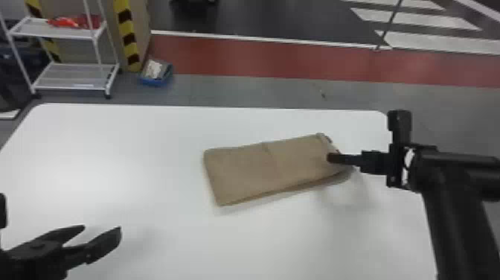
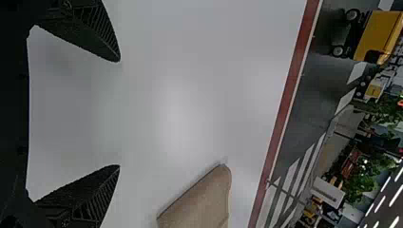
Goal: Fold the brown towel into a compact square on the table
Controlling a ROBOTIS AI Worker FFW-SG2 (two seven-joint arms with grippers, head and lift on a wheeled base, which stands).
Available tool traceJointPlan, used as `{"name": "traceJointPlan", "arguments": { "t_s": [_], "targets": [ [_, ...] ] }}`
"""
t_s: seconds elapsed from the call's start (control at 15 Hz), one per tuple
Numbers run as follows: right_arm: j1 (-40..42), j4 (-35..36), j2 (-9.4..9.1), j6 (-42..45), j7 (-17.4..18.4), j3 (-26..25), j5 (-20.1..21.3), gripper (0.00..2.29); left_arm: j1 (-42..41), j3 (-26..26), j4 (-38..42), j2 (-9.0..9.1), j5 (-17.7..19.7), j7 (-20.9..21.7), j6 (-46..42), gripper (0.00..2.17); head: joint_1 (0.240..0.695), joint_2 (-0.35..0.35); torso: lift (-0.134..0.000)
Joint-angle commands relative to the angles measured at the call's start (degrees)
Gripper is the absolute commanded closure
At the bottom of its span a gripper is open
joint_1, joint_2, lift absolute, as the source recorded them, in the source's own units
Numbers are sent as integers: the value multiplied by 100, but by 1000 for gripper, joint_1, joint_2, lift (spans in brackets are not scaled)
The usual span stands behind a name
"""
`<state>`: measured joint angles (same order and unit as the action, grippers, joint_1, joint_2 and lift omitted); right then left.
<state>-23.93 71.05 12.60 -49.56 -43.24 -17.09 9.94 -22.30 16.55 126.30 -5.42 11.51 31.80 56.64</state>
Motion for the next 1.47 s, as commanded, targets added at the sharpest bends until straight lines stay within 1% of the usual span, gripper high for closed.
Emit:
{"name": "traceJointPlan", "arguments": {
  "t_s": [0.0, 0.07, 0.2, 0.27, 0.33, 0.4, 0.53, 0.6, 0.73, 0.8, 0.93, 1.07, 1.13, 1.27, 1.4],
  "targets": [
    [-15, -74, -29, 73, -9, 12, 16, 387, -11, 7, -9, 6, 1, 11, -60, 83, 695, -137, -123],
    [-15, -74, -29, 73, -9, 30, 34, 410, -11, 15, -9, 6, 1, 20, -60, 83, 695, -134, -123],
    [-15, -91, -29, 56, -53, 12, 25, 566, -11, 15, -26, -2, 1, 20, -78, 83, 695, -130, -123],
    [-15, -100, -29, 56, -71, 4, 25, 593, -11, 15, -35, -2, 1, 20, -78, 83, 695, -130, -123],
    [-6, -118, -20, 56, -106, -23, 16, 724, -11, 15, -53, 6, 1, 20, -96, 83, 695, -129, -123],
    [3, -118, -29, 56, -123, -40, -45, 940, -11, 15, -61, -2, 1, 20, -113, 83, 695, -128, -123],
    [20, -109, -20, 56, -150, -163, -107, 1204, -11, 15, -61, -2, 1, 20, -131, 83, 695, -127, -123],
    [73, -74, -20, 56, -185, -234, -142, 1241, -11, 15, -61, -2, 1, 20, -131, 83, 695, -127, -123],
    [213, 199, -20, -14, -247, -330, -476, 1244, -3, 15, -44, -2, 1, 20, -131, 83, 695, -130, -123],
    [372, 621, -20, -173, -299, -497, -678, 1241, -3, 24, -44, -2, 1, 20, -131, 83, 695, -131, -123],
    [583, 1447, 15, -788, -378, -735, -1091, 1241, -3, 42, -35, -2, 1, 20, -113, 83, 695, -131, -123],
    [679, 2194, 59, -1509, -545, -1025, -1372, 1241, 6, 42, -26, -2, 1, 20, -113, 83, 695, -134, -123],
    [714, 2431, 67, -1596, -589, -1104, -1495, 1241, 6, 50, -17, -2, 1, 20, -113, 83, 695, -134, -123],
    [706, 2686, 59, -1825, -589, -1157, -1627, 1241, 15, 33, -9, -2, -8, 20, -96, 87, 695, -142, -123],
    [679, 2800, -47, -1913, -589, -1095, -1768, 1241, 24, 33, -9, -2, -17, 20, -96, 87, 695, -141, -123]
  ]
}}
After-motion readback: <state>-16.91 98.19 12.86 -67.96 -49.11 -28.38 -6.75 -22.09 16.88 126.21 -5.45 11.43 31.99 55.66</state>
